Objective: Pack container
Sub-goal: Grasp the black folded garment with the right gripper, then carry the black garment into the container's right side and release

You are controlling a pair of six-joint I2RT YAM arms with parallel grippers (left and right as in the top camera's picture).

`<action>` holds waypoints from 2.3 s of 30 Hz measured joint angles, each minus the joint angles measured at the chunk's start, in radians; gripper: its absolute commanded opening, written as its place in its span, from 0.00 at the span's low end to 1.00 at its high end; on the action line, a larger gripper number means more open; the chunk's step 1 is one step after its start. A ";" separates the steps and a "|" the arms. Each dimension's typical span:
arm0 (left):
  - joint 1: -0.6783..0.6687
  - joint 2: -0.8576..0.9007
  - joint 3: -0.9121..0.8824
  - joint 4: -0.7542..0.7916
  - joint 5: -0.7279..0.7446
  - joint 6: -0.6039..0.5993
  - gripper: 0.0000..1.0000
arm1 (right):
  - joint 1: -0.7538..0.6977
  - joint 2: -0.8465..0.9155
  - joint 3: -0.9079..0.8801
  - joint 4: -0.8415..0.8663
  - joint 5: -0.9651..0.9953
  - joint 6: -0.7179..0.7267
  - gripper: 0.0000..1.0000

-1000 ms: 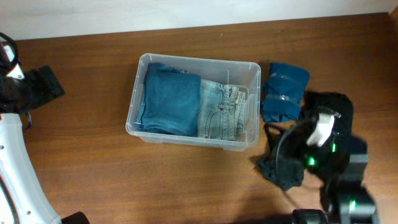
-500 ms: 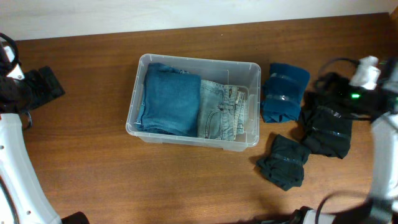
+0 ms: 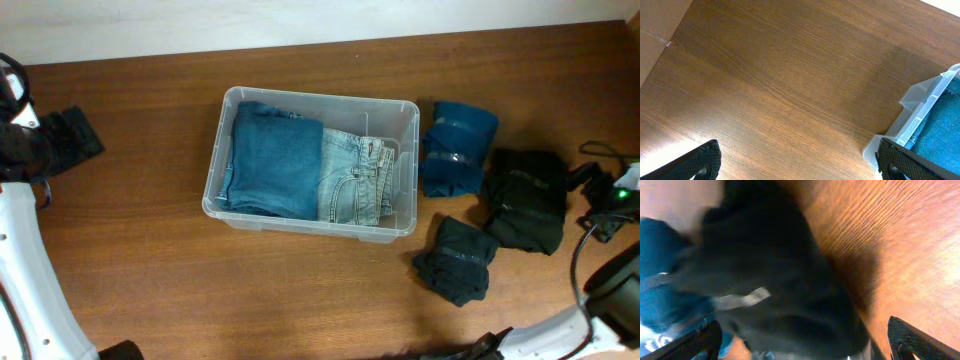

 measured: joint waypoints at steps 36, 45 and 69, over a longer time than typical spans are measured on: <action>0.000 0.000 0.000 0.000 0.000 0.000 1.00 | 0.211 -0.652 0.009 -0.176 -0.432 0.038 0.04; 0.000 0.000 0.000 0.000 0.000 0.000 1.00 | 0.622 -0.777 0.009 0.167 -0.459 0.358 0.04; 0.000 0.000 0.000 0.000 0.000 0.000 1.00 | 1.079 -0.187 0.008 0.183 -0.103 0.645 0.62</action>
